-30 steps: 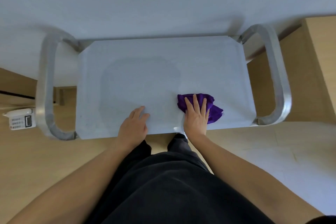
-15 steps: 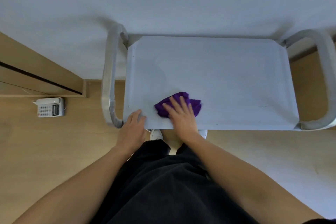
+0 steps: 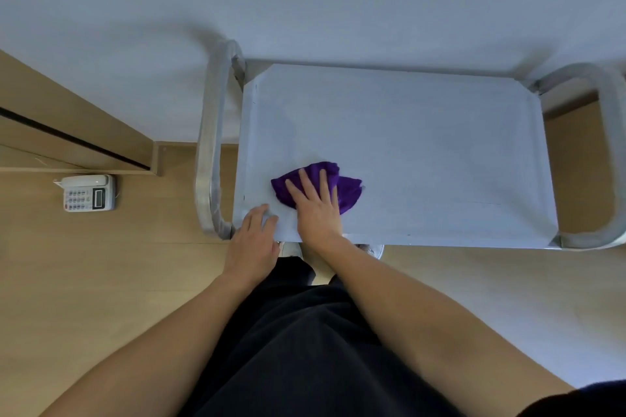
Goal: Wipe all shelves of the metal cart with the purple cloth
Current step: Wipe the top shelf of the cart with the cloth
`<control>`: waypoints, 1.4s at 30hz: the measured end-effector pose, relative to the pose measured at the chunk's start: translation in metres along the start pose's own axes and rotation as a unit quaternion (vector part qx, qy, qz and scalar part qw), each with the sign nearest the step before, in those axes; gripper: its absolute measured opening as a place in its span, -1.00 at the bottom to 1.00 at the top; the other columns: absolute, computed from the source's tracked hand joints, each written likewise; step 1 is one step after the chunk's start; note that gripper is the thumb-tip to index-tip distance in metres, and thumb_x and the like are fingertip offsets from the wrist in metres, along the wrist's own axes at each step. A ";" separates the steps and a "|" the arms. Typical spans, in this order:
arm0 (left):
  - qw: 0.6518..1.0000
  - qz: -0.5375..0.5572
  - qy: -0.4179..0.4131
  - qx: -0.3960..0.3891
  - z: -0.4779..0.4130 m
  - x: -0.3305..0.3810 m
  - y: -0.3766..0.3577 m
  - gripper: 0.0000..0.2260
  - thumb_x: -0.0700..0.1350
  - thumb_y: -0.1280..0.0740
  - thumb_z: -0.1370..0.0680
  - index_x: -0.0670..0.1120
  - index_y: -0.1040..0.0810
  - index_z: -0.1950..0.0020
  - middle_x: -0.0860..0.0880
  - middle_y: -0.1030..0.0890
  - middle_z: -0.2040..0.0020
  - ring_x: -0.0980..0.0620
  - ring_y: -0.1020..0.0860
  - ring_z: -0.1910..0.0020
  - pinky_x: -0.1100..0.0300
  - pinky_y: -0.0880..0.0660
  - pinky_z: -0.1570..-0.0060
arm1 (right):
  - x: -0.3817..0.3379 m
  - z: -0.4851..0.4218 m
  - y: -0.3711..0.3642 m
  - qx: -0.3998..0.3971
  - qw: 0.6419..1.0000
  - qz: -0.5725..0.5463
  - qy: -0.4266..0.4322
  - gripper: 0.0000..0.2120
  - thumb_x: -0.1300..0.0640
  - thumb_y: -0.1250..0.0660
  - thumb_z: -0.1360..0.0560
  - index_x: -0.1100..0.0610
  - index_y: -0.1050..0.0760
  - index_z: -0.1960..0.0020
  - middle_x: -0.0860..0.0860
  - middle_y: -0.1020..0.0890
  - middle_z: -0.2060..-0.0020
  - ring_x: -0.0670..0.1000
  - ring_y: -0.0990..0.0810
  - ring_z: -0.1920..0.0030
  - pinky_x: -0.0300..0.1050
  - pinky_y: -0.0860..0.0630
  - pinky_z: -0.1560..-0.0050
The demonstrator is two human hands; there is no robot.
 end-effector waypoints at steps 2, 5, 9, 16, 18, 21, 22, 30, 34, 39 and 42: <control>1.000 -0.005 0.006 0.002 -0.003 0.003 0.001 -0.58 -0.15 -0.28 -0.53 -0.11 -0.37 -0.40 -0.14 -0.23 -0.50 -0.10 -0.20 -0.49 0.01 -0.38 -0.35 | 0.006 -0.001 0.006 -0.002 1.000 -0.001 0.026 -0.35 0.26 -0.19 -0.57 -0.11 -0.07 -0.56 -0.03 0.00 -0.59 0.17 0.19 -0.58 0.19 0.15 -0.55; 1.000 -0.013 -0.001 0.003 -0.010 0.013 0.002 -0.62 -0.15 -0.25 -0.53 -0.11 -0.40 -0.35 -0.16 -0.25 -0.47 -0.12 -0.21 -0.47 -0.01 -0.41 -0.28 | 0.052 -0.001 0.020 0.003 1.000 -0.004 0.011 -0.45 0.15 -0.14 -0.63 -0.17 -0.09 -0.55 -0.06 -0.05 -0.59 0.13 0.13 -0.59 0.15 0.12 -0.55; 0.998 0.001 -0.056 0.004 -0.029 0.050 0.002 -0.62 -0.18 -0.24 -0.52 -0.12 -0.41 -0.34 -0.14 -0.25 -0.48 -0.12 -0.21 -0.48 -0.02 -0.37 -0.31 | 0.171 0.005 0.060 0.043 0.986 -0.054 -0.154 -0.50 0.07 -0.11 -0.64 -0.16 -0.13 -0.54 -0.06 -0.06 -0.58 0.17 0.08 -0.58 0.21 0.07 -0.53; 0.995 0.027 -0.091 -0.007 -0.057 0.117 0.002 -0.59 -0.19 -0.22 -0.55 -0.12 -0.38 -0.41 -0.10 -0.18 -0.54 -0.10 -0.14 -0.53 -0.02 -0.33 -0.38 | 0.303 0.036 0.094 0.077 0.921 -0.106 -0.368 -0.50 0.13 -0.05 -0.65 -0.11 -0.09 -0.56 -0.01 -0.02 -0.59 0.23 0.11 -0.57 0.30 0.03 -0.51; 0.996 0.029 -0.085 -0.011 -0.061 0.127 0.000 -0.59 -0.19 -0.21 -0.55 -0.11 -0.37 -0.42 -0.09 -0.17 -0.55 -0.09 -0.13 -0.53 -0.01 -0.33 -0.38 | 0.274 0.027 0.089 0.085 0.923 -0.083 -0.365 -0.46 0.17 -0.08 -0.63 -0.13 -0.10 -0.56 -0.02 -0.02 -0.59 0.26 0.10 -0.56 0.32 0.02 -0.50; 0.997 0.026 -0.077 -0.008 -0.068 0.142 -0.001 -0.57 -0.21 -0.23 -0.53 -0.12 -0.39 -0.42 -0.12 -0.20 -0.54 -0.12 -0.17 -0.52 -0.02 -0.35 -0.36 | 0.195 0.004 0.069 0.049 0.982 -0.019 -0.184 -0.42 0.20 -0.10 -0.59 -0.16 -0.10 -0.55 -0.03 -0.01 -0.59 0.25 0.12 -0.57 0.26 0.08 -0.51; 0.997 0.024 -0.075 -0.005 -0.071 0.147 -0.001 -0.56 -0.22 -0.24 -0.53 -0.13 -0.39 -0.42 -0.14 -0.22 -0.53 -0.14 -0.19 -0.51 -0.02 -0.35 -0.36 | 0.172 -0.001 0.061 0.025 0.994 -0.006 -0.104 -0.40 0.21 -0.12 -0.59 -0.16 -0.10 -0.55 -0.03 -0.01 -0.59 0.23 0.15 -0.57 0.23 0.12 -0.53; 0.999 0.025 -0.039 -0.011 -0.088 0.170 -0.011 -0.58 -0.20 -0.23 -0.51 -0.10 -0.41 -0.38 -0.12 -0.20 -0.53 -0.09 -0.17 -0.51 0.00 -0.38 -0.30 | 0.287 -0.035 0.110 0.041 0.996 -0.040 -0.073 -0.50 0.10 -0.22 -0.60 -0.09 -0.26 -0.51 0.04 -0.18 -0.56 0.23 -0.02 -0.56 0.23 -0.03 -0.51; 0.999 0.033 -0.016 -0.010 -0.087 0.171 -0.013 -0.57 -0.21 -0.22 -0.51 -0.10 -0.39 -0.39 -0.11 -0.18 -0.54 -0.09 -0.12 -0.53 0.00 -0.35 -0.33 | 0.384 -0.029 0.147 0.082 0.953 -0.098 -0.275 -0.52 0.08 -0.13 -0.63 -0.09 -0.19 -0.54 0.02 -0.10 -0.58 0.22 0.06 -0.57 0.26 0.00 -0.53; 0.999 0.042 0.004 -0.018 -0.080 0.168 -0.015 -0.55 -0.21 -0.17 -0.55 -0.09 -0.31 -0.46 -0.06 -0.07 -0.58 -0.04 -0.01 -0.56 0.03 -0.28 -0.42 | 0.298 -0.055 0.125 0.077 0.956 -0.076 -0.272 -0.48 0.12 -0.12 -0.62 -0.15 -0.15 -0.54 -0.03 -0.04 -0.59 0.24 0.09 -0.57 0.31 0.01 -0.50; 0.999 0.035 0.014 -0.012 -0.077 0.166 -0.012 -0.53 -0.23 -0.18 -0.53 -0.10 -0.32 -0.46 -0.06 -0.10 -0.58 -0.03 -0.05 -0.56 0.03 -0.32 -0.39 | 0.187 -0.068 0.088 0.010 1.000 0.005 -0.004 -0.48 0.15 -0.13 -0.62 -0.14 -0.18 -0.53 -0.02 -0.08 -0.58 0.23 0.08 -0.57 0.26 0.03 -0.51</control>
Point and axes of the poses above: each hand's wrist, its own z-axis away from the middle knuckle, its own y-axis out of the back of the hand, x = y × z, the point moved 7 cm from there along -z, towards the middle knuckle
